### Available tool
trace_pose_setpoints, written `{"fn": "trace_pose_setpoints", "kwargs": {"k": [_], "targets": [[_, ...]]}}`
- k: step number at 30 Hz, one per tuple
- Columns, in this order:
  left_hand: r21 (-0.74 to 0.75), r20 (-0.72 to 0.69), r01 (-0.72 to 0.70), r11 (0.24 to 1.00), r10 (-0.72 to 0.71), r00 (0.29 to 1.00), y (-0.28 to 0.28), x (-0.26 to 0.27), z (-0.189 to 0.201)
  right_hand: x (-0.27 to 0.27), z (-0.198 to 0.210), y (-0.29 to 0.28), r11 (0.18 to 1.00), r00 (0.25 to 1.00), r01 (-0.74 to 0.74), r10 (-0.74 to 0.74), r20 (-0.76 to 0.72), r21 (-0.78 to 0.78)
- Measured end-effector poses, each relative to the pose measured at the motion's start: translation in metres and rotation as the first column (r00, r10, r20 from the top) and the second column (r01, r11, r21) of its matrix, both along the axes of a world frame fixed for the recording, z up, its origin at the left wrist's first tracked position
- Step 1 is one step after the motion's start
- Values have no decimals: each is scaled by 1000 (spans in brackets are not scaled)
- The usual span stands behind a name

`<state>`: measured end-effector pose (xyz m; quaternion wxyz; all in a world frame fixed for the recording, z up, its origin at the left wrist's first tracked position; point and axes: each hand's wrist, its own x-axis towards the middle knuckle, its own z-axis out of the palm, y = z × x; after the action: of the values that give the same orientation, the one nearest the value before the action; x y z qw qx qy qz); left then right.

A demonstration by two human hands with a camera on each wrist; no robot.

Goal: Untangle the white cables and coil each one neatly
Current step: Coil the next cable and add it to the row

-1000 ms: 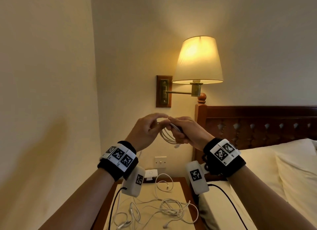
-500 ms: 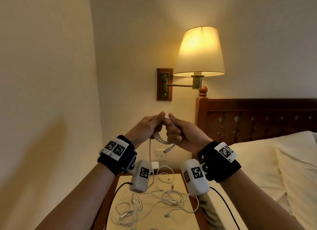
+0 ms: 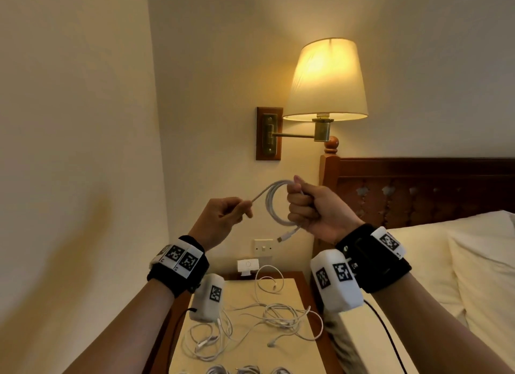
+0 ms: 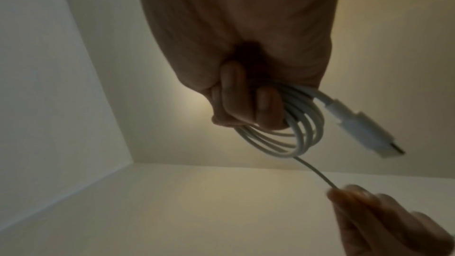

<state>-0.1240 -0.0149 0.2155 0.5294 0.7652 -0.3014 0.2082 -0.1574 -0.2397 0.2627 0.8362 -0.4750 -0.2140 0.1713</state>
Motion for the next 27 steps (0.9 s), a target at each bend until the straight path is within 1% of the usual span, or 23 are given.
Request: {"fn": "trace_pose_setpoints", "kwargs": {"k": [1, 3, 6, 8, 10, 11, 12, 13, 14, 15, 16, 17, 18, 20, 21, 24, 26, 27], "targets": [[3, 26, -42, 999, 42, 999, 5, 3, -7, 0, 1, -3, 1000, 1000, 11, -11, 6, -3], [-26, 35, -101, 995, 102, 994, 15, 12, -23, 0, 3, -8, 999, 999, 35, -35, 18, -13], [-35, -22, -124, 992, 123, 992, 28, 26, -49, 4, 6, -13, 997, 998, 66, -66, 11, 31], [-17, -62, -190, 982, 189, 980, 29, 31, -64, 8, 9, -15, 994, 996, 88, -90, 28, 63], [38, -36, -297, 954, 298, 954, 23, 27, -72, 13, 13, -17, 987, 986, 152, -155, 69, 44], [96, -20, -326, 941, 329, 944, 16, 20, -71, 15, 14, -18, 982, 978, 187, -189, 88, 33], [201, -5, -332, 922, 340, 941, 8, 10, -67, 17, 15, -18, 976, 971, 214, -216, 100, 29], [353, 11, -317, 880, 335, 942, -1, -3, -61, 19, 15, -17, 972, 967, 232, -234, 106, 32], [529, 42, -301, 794, 329, 943, -10, -17, -53, 21, 15, -16, 969, 962, 246, -248, 113, 32], [678, 96, -290, 675, 310, 946, -20, -30, -44, 22, 14, -15, 965, 957, 260, -260, 131, 20], [773, 153, -289, 564, 276, 949, -30, -42, -34, 24, 13, -13, 961, 949, 277, -271, 162, -12], [814, 202, -294, 501, 231, 952, -38, -53, -25, 25, 11, -11, 952, 937, 301, -283, 206, -60], [826, 241, -302, 476, 186, 952, -45, -62, -16, 25, 8, -9, 935, 920, 333, -294, 259, -120], [818, 326, -340, 464, 114, 939, -56, -73, 1, 23, 3, -4, 888, 883, 397, -301, 361, -231], [803, 367, -361, 473, 84, 926, -59, -75, 9, 22, 0, -2, 869, 872, 414, -292, 394, -271], [733, 467, -404, 547, 28, 884, -59, -71, 25, 16, -4, 3, 847, 863, 407, -234, 448, -342], [650, 561, -450, 612, 13, 828, -55, -62, 32, 15, -6, 4, 820, 849, 423, -210, 485, -385], [605, 604, -480, 635, 27, 797, -53, -58, 35, 15, -7, 4, 812, 844, 425, -196, 499, -400]]}}
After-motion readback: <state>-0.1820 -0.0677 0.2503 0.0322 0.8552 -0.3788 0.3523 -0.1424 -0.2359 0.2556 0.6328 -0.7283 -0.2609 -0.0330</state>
